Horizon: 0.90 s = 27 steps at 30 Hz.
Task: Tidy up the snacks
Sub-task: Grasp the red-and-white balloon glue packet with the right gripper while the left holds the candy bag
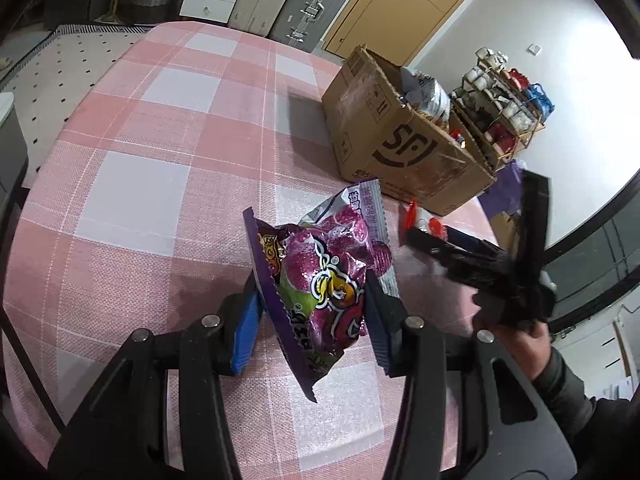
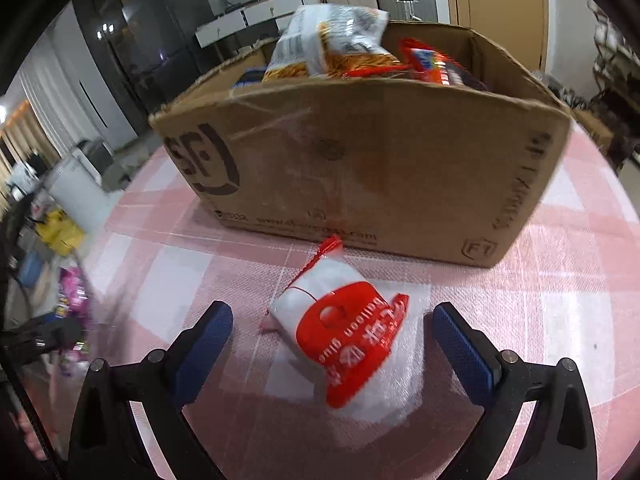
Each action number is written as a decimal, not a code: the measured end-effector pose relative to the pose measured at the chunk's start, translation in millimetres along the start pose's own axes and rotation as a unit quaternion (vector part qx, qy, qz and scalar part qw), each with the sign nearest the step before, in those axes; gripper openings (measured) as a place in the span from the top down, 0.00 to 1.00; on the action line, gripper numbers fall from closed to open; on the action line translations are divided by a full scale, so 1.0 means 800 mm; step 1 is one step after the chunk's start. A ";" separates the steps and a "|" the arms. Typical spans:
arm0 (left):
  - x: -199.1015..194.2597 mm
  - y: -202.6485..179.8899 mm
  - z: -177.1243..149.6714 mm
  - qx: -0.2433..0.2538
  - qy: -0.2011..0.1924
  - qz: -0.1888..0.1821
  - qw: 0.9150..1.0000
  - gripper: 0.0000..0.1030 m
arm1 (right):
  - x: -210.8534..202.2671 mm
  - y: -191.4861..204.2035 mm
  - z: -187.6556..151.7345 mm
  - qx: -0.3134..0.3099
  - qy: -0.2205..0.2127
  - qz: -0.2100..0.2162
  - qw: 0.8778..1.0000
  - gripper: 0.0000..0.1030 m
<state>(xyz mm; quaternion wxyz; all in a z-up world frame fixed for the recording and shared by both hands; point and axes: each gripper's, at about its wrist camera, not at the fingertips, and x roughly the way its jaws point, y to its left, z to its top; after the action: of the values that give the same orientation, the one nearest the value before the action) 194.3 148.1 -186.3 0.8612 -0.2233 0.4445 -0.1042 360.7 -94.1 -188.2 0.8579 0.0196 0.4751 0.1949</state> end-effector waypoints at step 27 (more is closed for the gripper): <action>-0.012 -0.047 -0.014 0.026 0.007 0.014 1.000 0.57 | -0.071 -0.029 -0.035 -0.018 -0.034 0.032 0.999 0.40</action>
<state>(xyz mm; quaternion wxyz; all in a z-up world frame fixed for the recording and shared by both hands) 180.2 115.7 -167.3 0.8651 -0.1942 0.4505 -0.1050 318.3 -140.0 -162.5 0.8673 0.0255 0.4408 0.2298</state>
